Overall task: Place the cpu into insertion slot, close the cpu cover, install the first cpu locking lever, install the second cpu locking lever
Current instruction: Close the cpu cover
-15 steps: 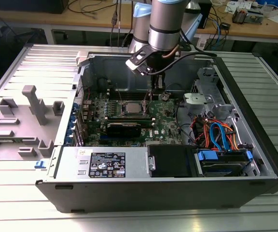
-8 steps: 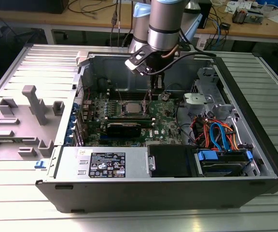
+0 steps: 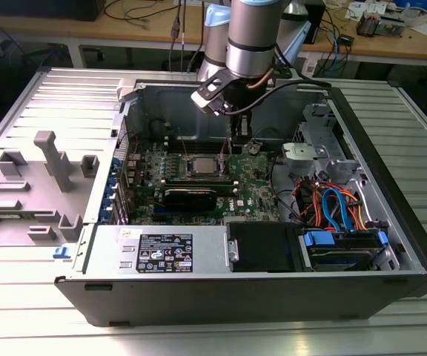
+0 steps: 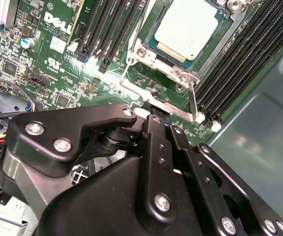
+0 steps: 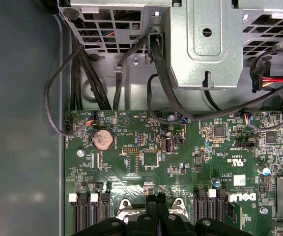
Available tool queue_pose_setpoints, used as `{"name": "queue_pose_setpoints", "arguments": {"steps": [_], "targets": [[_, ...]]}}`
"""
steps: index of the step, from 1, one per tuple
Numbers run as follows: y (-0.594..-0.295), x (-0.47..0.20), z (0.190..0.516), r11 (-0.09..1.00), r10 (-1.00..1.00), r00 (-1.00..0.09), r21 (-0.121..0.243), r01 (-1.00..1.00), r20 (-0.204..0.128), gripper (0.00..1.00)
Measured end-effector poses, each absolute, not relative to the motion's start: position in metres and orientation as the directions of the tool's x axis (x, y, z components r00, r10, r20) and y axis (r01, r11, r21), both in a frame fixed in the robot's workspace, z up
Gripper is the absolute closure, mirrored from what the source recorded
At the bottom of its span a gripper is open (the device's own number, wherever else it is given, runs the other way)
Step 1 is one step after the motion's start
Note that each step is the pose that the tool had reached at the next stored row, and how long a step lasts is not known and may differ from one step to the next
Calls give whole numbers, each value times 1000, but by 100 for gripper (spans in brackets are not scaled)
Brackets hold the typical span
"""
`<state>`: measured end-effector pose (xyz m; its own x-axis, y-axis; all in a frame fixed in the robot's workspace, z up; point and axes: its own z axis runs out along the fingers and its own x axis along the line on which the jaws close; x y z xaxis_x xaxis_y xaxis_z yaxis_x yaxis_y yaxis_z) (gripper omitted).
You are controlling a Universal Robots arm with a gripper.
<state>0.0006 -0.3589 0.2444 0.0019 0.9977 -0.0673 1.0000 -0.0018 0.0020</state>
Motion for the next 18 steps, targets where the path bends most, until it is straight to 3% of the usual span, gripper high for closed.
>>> {"name": "queue_pose_setpoints", "arguments": {"steps": [18], "targets": [[-359, -5, 244, -2, 998, 2, 2, 1000, -67, 89]]}}
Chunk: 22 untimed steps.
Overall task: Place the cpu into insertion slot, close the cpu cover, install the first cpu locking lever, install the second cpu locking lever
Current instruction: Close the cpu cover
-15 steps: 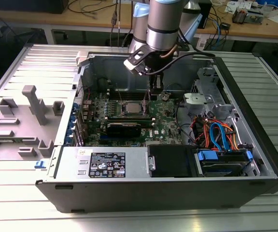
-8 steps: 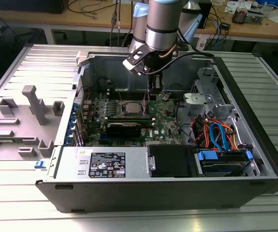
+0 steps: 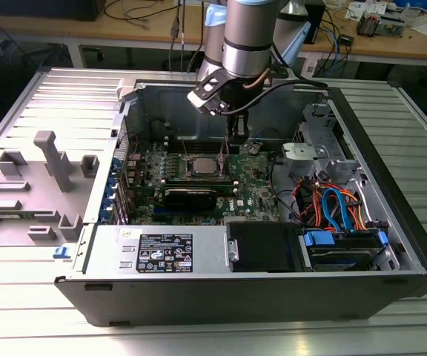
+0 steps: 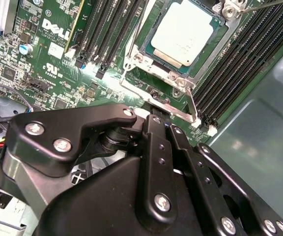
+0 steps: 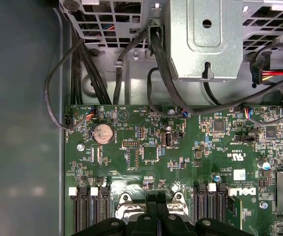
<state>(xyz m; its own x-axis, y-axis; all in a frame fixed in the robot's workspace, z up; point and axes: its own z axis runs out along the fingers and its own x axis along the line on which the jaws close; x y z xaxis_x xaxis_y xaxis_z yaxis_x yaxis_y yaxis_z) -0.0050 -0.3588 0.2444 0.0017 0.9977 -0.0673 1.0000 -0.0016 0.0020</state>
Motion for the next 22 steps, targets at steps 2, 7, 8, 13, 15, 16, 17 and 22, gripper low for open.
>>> {"name": "queue_pose_setpoints", "arguments": {"steps": [2, 7, 8, 13, 15, 16, 17, 22], "targets": [[-359, -5, 244, -2, 998, 2, 2, 1000, -67, 89], [-359, -7, 244, -2, 998, 2, 2, 1000, -67, 89], [-359, -7, 244, -2, 998, 2, 2, 1000, -67, 89], [-359, -8, 244, -2, 998, 2, 2, 1000, -67, 89], [-359, -8, 244, -2, 998, 2, 2, 1000, -67, 89], [-359, -9, 244, -2, 998, 2, 2, 1000, -67, 89], [-359, -9, 244, -2, 998, 2, 2, 1000, -67, 89], [-359, -10, 244, -2, 998, 2, 2, 1000, -67, 89]]}}
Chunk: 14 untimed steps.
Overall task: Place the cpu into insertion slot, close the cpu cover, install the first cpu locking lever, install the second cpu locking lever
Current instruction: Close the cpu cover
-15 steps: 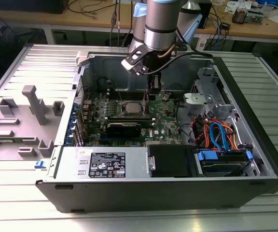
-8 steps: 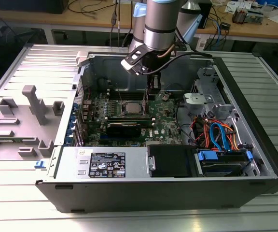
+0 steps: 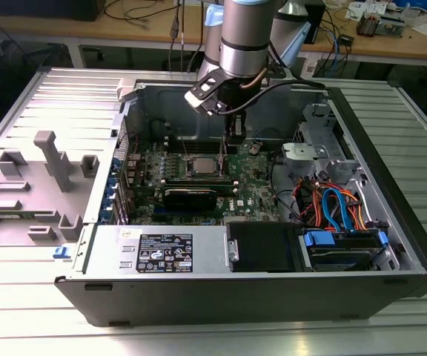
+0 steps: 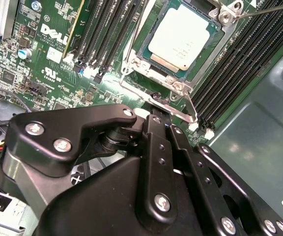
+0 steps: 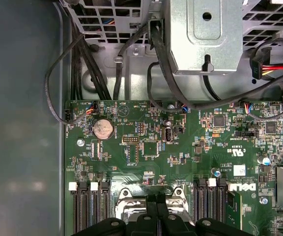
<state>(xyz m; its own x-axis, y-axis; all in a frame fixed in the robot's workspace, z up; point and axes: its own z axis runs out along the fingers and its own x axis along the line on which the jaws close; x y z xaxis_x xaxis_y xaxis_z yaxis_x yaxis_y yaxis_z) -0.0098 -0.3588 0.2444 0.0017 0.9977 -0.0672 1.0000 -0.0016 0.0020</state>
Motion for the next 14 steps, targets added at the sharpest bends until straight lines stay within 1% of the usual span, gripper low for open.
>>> {"name": "queue_pose_setpoints", "arguments": {"steps": [14], "targets": [[-359, -13, 244, -2, 998, 2, 2, 1000, -67, 89]]}}
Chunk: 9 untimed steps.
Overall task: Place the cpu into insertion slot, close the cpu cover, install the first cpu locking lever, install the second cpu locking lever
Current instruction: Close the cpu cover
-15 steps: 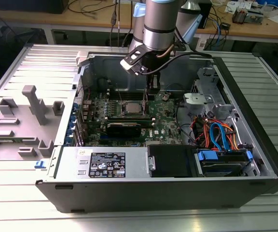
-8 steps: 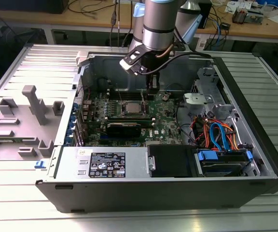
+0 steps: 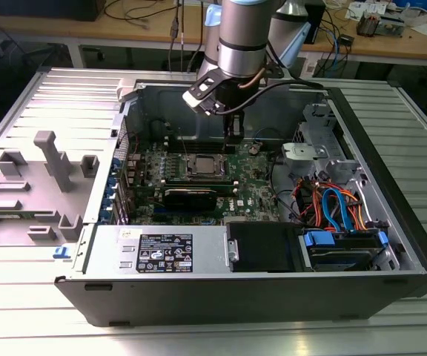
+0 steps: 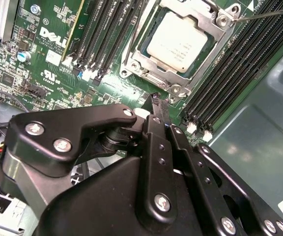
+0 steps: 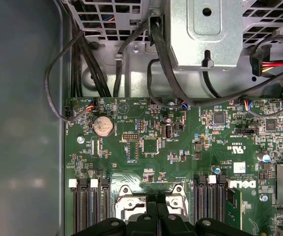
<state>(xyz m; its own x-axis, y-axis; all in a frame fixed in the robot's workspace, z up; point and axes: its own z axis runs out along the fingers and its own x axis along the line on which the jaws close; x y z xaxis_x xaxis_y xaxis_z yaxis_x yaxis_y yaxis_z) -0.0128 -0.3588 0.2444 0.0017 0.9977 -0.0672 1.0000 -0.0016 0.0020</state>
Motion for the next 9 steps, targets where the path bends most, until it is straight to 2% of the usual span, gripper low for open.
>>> {"name": "queue_pose_setpoints", "arguments": {"steps": [9], "targets": [[-359, -14, 244, -2, 998, 2, 2, 1000, -67, 89]]}}
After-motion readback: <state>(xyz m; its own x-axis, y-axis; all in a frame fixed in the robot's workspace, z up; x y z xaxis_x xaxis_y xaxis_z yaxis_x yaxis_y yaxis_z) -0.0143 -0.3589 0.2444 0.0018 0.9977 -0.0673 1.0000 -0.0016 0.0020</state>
